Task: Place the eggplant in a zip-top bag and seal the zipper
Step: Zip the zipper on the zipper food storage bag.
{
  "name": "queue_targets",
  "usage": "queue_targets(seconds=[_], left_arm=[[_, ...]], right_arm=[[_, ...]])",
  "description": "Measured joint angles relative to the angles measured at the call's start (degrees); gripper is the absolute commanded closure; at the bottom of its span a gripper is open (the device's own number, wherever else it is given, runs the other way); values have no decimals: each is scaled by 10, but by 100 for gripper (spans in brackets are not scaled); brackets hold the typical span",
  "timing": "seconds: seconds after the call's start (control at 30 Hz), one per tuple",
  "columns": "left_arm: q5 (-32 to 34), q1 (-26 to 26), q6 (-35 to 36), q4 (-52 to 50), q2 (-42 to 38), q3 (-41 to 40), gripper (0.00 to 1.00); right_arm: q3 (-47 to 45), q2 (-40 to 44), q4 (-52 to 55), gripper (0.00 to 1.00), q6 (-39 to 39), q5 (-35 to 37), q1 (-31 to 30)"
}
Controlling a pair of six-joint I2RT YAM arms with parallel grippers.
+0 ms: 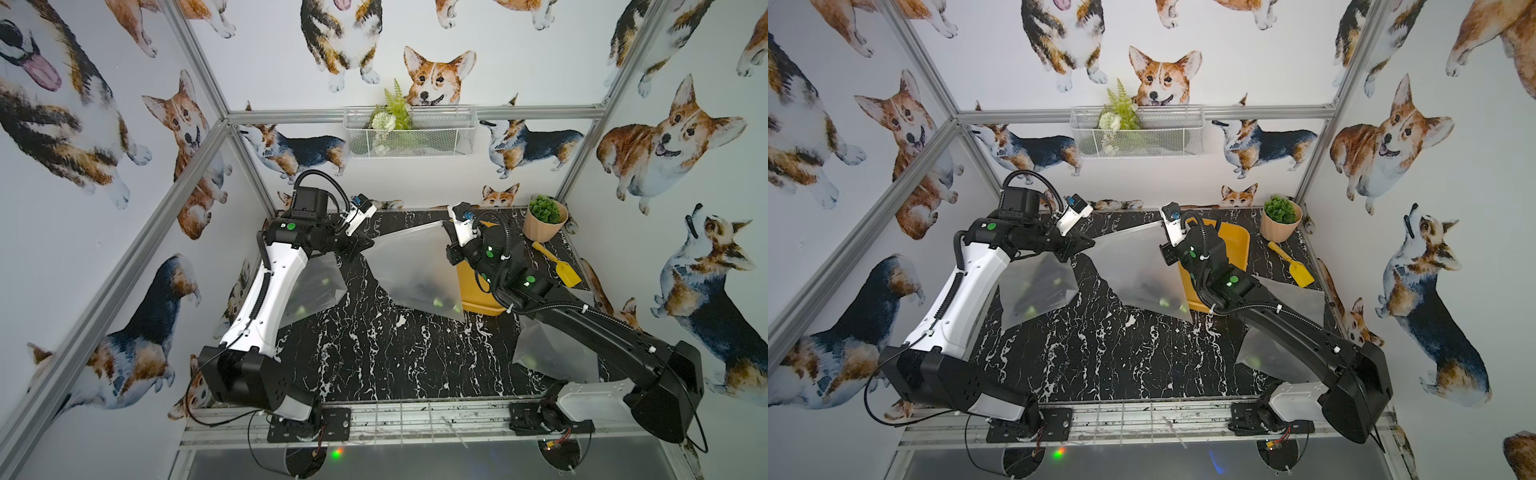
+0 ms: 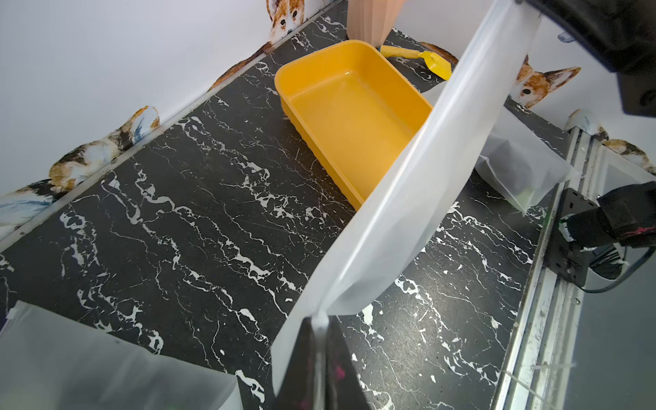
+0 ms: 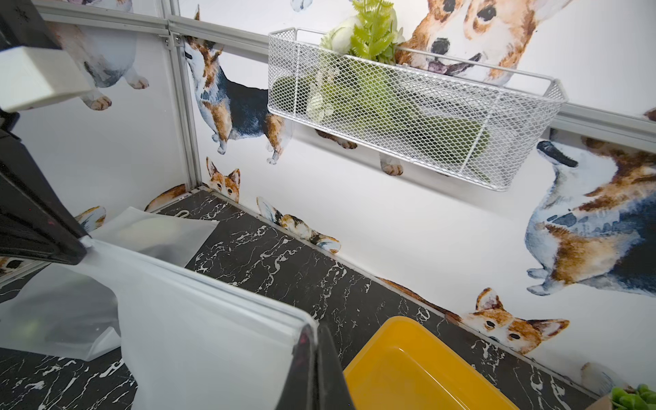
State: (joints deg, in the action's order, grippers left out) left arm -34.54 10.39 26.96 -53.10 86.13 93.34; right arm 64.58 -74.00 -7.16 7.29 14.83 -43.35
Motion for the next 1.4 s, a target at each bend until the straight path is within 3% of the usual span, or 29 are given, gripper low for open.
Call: queue_targets(seconds=[0.63, 0.77, 0.93, 1.0, 1.03, 1.07, 1.13, 1.4], left_arm=[[29, -14, -6, -4, -19, -10, 93], [26, -17, -21, 2, -24, -20, 98], [19, -20, -94, 66, -45, -54, 100], [36, -20, -127, 98, -56, -48, 100], [48, -20, -141, 110, -58, -39, 100], [67, -20, -158, 126, -59, -25, 100], [106, -20, -184, 156, -59, -3, 100], [181, -21, -227, 237, 7, 78, 100]], right_arm=[[-3, 0, -2, 100, -12, 8, 7], [12, 0, 11, 100, -15, -27, 6], [40, -19, 17, 100, -47, -111, -11], [55, -36, 20, 98, -69, -147, -16], [64, -46, 20, 91, -79, -164, -16], [75, -58, 21, 91, -92, -175, -19], [97, -82, 21, 100, -114, -193, -24], [173, -185, -37, 100, -153, -177, -3]])
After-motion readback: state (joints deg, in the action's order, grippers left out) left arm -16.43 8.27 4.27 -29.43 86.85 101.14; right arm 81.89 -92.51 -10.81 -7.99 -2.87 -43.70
